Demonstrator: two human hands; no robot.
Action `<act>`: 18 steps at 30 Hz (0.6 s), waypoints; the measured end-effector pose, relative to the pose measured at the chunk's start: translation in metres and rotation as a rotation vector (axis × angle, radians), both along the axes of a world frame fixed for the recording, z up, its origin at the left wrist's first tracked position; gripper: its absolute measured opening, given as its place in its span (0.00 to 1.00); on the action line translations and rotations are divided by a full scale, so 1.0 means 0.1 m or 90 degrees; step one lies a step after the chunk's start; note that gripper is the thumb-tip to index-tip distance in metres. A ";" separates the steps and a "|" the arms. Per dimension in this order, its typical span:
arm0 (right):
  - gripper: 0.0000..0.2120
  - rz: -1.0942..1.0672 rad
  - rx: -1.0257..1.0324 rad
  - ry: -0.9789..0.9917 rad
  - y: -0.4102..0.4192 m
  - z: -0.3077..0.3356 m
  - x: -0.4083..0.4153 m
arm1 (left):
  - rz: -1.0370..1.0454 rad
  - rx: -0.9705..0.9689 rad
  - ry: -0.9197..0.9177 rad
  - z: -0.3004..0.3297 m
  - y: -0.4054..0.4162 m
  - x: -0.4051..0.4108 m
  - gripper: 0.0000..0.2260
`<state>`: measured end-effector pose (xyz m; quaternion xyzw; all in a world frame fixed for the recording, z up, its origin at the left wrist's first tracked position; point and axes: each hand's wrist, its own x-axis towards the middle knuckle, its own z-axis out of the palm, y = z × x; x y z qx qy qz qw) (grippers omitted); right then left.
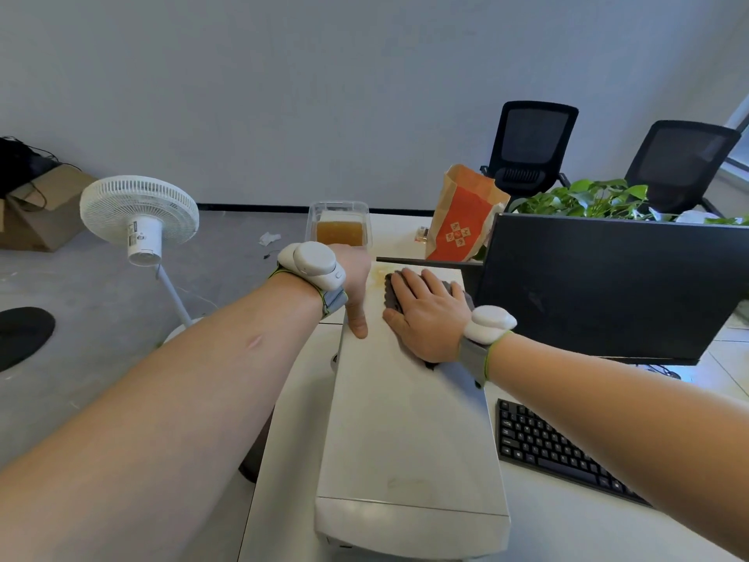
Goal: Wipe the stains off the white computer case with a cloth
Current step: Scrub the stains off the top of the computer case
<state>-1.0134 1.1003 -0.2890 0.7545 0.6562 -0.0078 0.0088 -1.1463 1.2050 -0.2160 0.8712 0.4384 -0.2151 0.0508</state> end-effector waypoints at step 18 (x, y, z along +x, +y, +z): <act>0.21 0.029 0.051 0.098 0.86 0.03 -0.10 | -0.011 0.081 -0.021 -0.03 0.04 -0.15 0.59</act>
